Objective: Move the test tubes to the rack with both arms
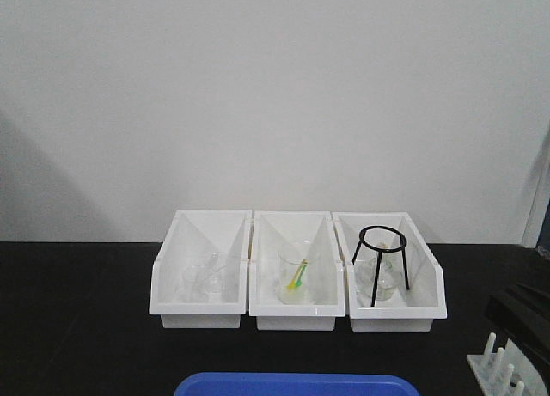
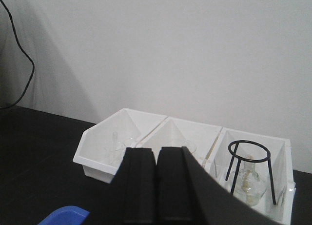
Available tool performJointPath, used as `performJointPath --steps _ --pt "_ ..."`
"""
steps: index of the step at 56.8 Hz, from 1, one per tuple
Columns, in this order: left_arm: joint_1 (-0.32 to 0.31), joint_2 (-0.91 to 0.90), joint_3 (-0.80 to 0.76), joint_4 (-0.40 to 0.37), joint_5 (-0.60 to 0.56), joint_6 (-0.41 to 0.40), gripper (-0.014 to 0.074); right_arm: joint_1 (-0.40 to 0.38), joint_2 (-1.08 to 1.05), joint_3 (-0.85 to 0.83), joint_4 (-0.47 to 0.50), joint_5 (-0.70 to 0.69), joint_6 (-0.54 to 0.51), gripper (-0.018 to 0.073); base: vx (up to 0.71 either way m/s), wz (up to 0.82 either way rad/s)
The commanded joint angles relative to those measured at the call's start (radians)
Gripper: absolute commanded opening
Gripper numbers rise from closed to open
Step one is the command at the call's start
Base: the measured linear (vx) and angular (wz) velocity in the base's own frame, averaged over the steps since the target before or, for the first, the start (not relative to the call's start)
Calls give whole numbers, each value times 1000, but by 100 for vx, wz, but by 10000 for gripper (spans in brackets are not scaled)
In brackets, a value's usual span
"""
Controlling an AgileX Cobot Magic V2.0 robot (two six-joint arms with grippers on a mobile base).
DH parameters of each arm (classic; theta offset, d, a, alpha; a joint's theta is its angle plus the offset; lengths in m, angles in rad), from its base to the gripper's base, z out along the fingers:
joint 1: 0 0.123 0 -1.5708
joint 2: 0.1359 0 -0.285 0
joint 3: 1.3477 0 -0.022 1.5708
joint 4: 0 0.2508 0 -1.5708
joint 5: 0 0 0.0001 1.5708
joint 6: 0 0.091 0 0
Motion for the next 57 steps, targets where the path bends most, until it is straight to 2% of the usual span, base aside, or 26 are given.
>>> performJointPath --steps 1,10,14,17,21,29,35,43,57 --pt "69 -8 28 -62 -133 50 -18 0 -4 -34 17 -32 -4 -7 0 0" --pt "231 -66 189 -357 -366 344 -18 0 -4 -34 17 -32 -4 -7 0 0" --pt "267 -111 269 -402 -453 387 -18 0 -4 -34 17 -32 -4 -7 0 0" --pt "278 -151 319 -402 -489 375 -18 0 -4 -34 17 -32 -4 -7 0 0" --pt "283 -218 310 -343 -347 375 -18 0 -4 -34 17 -32 -4 -7 0 0" --pt "282 -303 313 -269 -214 314 -18 0 -4 -34 18 -28 -4 -7 0 0" --pt "268 -297 313 -268 -198 283 -18 0 -4 -34 18 -28 -4 -7 0 0" --pt "239 -296 313 -271 -198 282 -18 0 -4 -34 17 -28 -4 -7 0 0" --pt "240 -296 313 -271 -198 282 -18 0 -4 -34 17 -28 -4 -7 0 0"
